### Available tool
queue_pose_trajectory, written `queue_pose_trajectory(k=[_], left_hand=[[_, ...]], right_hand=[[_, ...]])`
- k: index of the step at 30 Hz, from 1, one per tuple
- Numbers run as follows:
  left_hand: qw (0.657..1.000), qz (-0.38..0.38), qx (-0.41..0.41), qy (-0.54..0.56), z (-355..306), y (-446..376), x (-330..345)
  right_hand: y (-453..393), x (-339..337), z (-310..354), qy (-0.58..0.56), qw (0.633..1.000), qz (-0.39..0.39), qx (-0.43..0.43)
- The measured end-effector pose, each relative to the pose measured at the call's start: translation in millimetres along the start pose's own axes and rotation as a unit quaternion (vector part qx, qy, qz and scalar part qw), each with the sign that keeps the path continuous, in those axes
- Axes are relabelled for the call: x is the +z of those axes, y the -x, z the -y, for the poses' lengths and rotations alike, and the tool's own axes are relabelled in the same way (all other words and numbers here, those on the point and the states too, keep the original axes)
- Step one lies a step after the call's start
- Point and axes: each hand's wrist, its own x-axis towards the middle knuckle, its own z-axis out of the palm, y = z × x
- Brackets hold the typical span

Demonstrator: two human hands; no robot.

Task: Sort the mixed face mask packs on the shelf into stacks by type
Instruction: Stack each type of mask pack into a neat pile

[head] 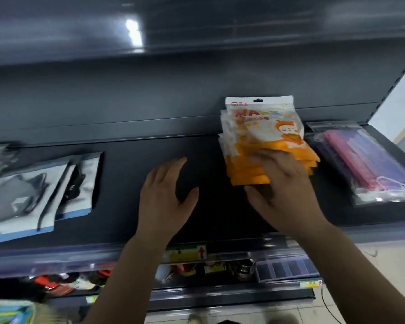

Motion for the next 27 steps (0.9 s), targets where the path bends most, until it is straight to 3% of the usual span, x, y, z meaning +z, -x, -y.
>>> queue_pose_trajectory(k=[5, 12, 16, 22, 27], left_hand=[[0.983, 0.005, -0.033, -0.178, 51, 21, -28], [0.96, -0.045, -0.106, -0.254, 91, 61, -63], [0.943, -0.034, -0.166, -0.287, 103, 83, -86], [0.932, -0.012, -0.228, -0.282, 133, 100, -113], [0.94, -0.025, -0.213, -0.264, 167, 102, -128]], right_hand=[[-10, 47, 57, 0.125, 0.982, 0.132, -0.052], [-23, 81, 120, 0.125, 0.955, 0.242, -0.12], [-27, 89, 147, 0.093, 0.933, 0.313, -0.154], [-34, 105, 184, 0.075, 0.925, 0.325, -0.182], [-42, 122, 209, 0.079, 0.925, 0.335, -0.158]])
